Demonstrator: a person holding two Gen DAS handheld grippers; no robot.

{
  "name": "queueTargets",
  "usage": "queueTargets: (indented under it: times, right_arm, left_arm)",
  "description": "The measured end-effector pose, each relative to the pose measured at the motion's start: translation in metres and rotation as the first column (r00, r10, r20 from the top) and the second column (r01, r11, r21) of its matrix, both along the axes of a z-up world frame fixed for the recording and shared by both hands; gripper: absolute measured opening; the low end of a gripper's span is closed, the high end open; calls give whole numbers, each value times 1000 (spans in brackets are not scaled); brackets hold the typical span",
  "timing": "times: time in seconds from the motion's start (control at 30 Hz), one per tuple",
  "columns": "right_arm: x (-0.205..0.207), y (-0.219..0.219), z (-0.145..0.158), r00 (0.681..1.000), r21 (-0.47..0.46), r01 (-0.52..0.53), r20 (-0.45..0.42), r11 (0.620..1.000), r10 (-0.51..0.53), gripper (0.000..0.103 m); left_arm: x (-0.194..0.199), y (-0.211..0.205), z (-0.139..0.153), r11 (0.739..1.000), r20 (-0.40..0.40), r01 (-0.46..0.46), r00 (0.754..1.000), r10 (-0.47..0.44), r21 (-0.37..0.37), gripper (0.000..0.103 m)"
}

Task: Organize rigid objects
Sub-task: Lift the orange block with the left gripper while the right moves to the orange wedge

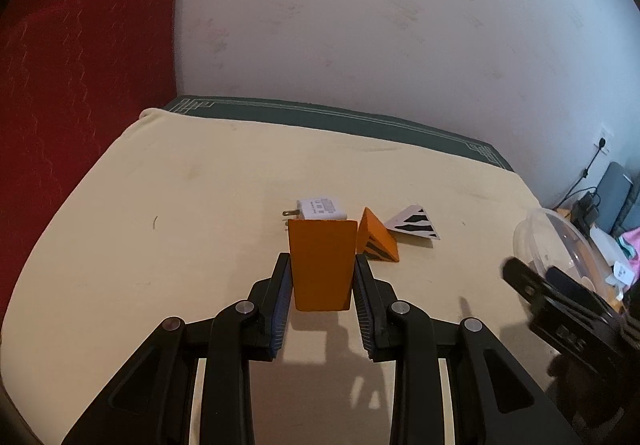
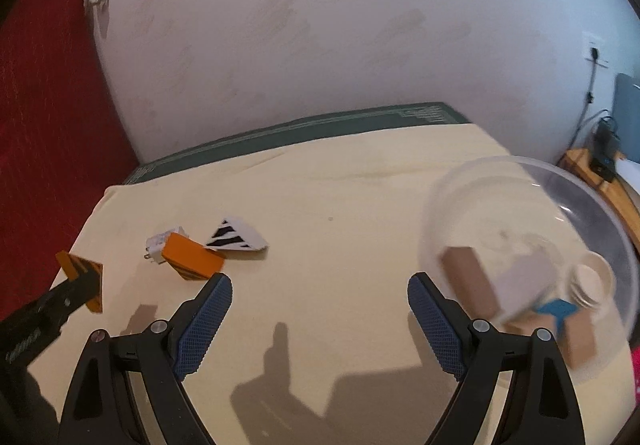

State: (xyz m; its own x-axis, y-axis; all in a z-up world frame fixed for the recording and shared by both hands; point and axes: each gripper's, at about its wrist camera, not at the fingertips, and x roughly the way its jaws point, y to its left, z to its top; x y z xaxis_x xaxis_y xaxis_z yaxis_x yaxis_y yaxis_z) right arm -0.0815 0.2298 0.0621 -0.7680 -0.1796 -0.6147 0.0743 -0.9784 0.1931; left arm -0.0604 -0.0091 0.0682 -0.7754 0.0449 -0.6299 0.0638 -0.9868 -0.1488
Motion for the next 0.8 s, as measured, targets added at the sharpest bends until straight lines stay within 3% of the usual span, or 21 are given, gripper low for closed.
queueTargets:
  times: [0.2, 0.37, 0.47, 0.8]
  right_arm:
    - [-17, -25, -7, 995, -31, -75, 57, 997, 77, 92]
    - [-30, -56, -16, 955, -61, -273, 104, 960, 278, 92]
    - [-42, -74, -25, 919, -31, -371, 135, 928, 371, 92]
    - [-68, -102, -26, 874, 92, -477, 154, 874, 461, 91]
  left_arm:
    - [-2, -9, -1, 1000, 8, -30, 1000, 30, -5, 30]
    - [-2, -17, -1, 999, 10, -52, 999, 51, 4, 30]
    - [-3, -19, -2, 998, 13, -60, 998, 60, 8, 30]
    - [-5, -22, -9, 997, 36, -73, 997, 73, 8, 30]
